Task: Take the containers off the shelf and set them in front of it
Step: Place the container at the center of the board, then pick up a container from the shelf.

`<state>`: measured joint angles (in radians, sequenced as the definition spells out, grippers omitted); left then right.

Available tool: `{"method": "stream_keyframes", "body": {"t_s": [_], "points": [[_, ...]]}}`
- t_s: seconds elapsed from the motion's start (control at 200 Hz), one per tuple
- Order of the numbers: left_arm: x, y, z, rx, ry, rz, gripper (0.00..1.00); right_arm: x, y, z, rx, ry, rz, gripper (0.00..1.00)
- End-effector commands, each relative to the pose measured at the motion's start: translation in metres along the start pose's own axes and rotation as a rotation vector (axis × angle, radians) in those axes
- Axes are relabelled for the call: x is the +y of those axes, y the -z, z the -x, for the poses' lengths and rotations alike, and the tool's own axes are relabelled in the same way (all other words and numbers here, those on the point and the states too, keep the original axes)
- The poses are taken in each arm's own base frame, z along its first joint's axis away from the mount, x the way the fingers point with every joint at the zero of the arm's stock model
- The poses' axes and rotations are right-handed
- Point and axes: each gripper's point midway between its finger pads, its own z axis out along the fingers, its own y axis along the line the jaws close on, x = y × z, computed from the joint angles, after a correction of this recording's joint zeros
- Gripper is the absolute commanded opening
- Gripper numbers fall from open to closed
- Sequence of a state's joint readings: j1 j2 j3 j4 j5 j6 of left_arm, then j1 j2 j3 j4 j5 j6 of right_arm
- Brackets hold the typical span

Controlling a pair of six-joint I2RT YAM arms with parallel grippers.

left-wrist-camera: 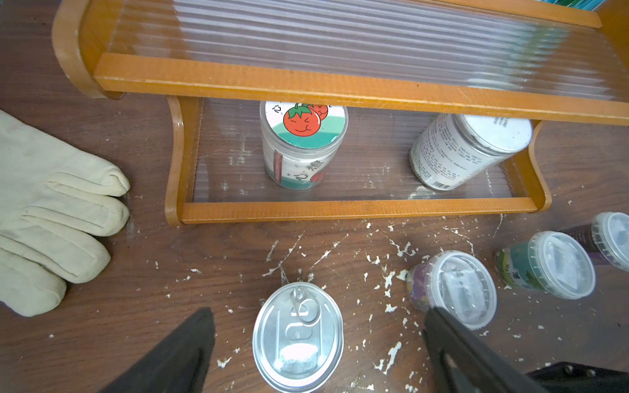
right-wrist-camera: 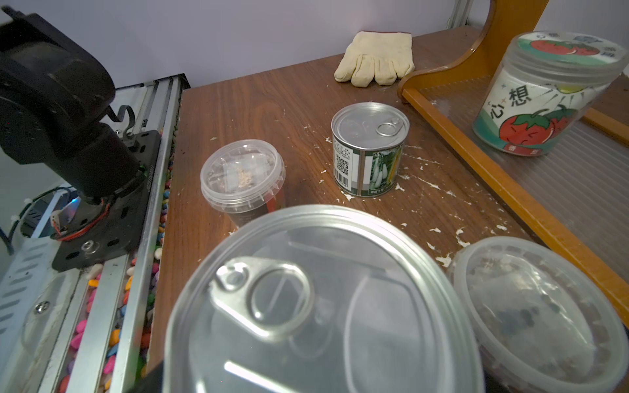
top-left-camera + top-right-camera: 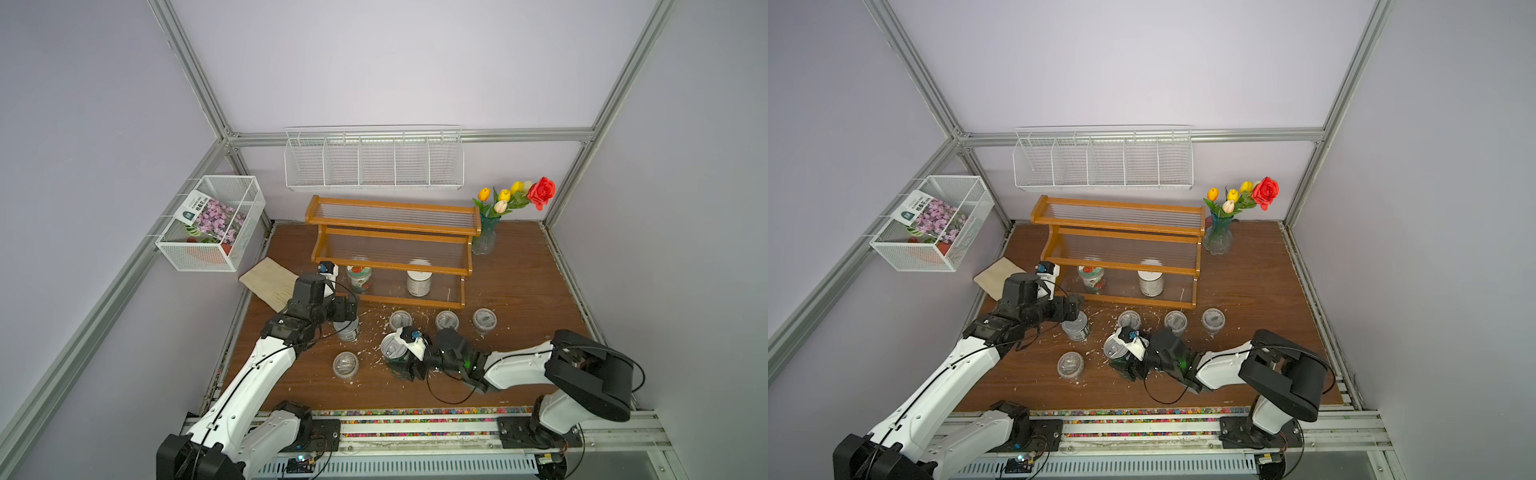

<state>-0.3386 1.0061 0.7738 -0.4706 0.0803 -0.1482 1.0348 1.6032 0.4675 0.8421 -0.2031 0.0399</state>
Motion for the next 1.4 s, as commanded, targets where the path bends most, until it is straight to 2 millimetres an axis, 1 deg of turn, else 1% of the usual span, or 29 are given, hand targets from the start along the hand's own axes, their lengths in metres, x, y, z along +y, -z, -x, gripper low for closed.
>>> {"method": "stream_keyframes", "body": {"t_s": [0.0, 0.085, 0.215, 0.29, 0.395, 0.49, 0.61, 0.67, 0.735, 0.835, 0.955, 1.035, 1.105, 1.25, 1.395], "points": [[-0.004, 0.01, 0.014, -0.033, 0.006, -0.016, 1.0, -0.001, -0.003, -0.008, 0.003, 0.023, -0.012, 0.76], [-0.005, 0.009, 0.014, -0.035, 0.002, -0.024, 1.0, -0.001, -0.002, -0.012, 0.014, 0.031, -0.014, 0.79], [-0.007, 0.008, 0.016, -0.044, -0.004, -0.036, 1.0, -0.004, 0.005, -0.011, 0.022, 0.044, -0.032, 0.92], [-0.008, 0.006, 0.017, -0.045, -0.003, -0.044, 1.0, -0.005, 0.009, -0.009, 0.021, 0.043, -0.036, 0.98], [-0.01, 0.003, 0.019, -0.05, 0.0, -0.053, 1.0, -0.006, 0.012, -0.004, 0.018, 0.045, -0.039, 0.98], [-0.011, -0.001, 0.02, -0.057, -0.002, -0.061, 1.0, -0.007, 0.017, 0.008, 0.001, 0.047, -0.047, 0.98], [-0.011, -0.011, 0.022, -0.077, 0.001, -0.067, 1.0, -0.007, 0.031, 0.025, -0.01, 0.052, -0.047, 0.98], [-0.011, -0.019, 0.022, -0.08, 0.002, -0.068, 1.0, -0.006, 0.039, 0.035, -0.017, 0.052, -0.043, 0.99], [-0.008, -0.028, 0.026, -0.098, 0.003, -0.06, 1.0, -0.004, 0.048, 0.046, -0.026, 0.059, -0.038, 0.98], [-0.004, -0.044, 0.03, -0.128, 0.013, -0.044, 1.0, -0.006, 0.063, 0.062, -0.038, 0.066, -0.058, 0.98], [0.003, -0.067, 0.036, -0.156, 0.033, -0.016, 1.0, -0.02, 0.08, 0.08, -0.058, 0.06, -0.114, 0.98], [0.004, -0.083, 0.039, -0.15, 0.038, -0.012, 1.0, -0.037, 0.091, 0.091, -0.076, 0.04, -0.171, 0.98], [0.006, -0.096, 0.04, -0.128, 0.04, -0.002, 1.0, -0.051, 0.098, 0.097, -0.079, 0.028, -0.213, 0.98], [0.016, -0.118, 0.044, -0.104, 0.071, 0.049, 1.0, -0.077, 0.114, 0.101, -0.075, 0.007, -0.296, 0.98], [0.013, -0.133, 0.054, -0.122, 0.066, 0.03, 1.0, -0.096, 0.129, 0.101, -0.079, -0.004, -0.364, 0.98]]}}
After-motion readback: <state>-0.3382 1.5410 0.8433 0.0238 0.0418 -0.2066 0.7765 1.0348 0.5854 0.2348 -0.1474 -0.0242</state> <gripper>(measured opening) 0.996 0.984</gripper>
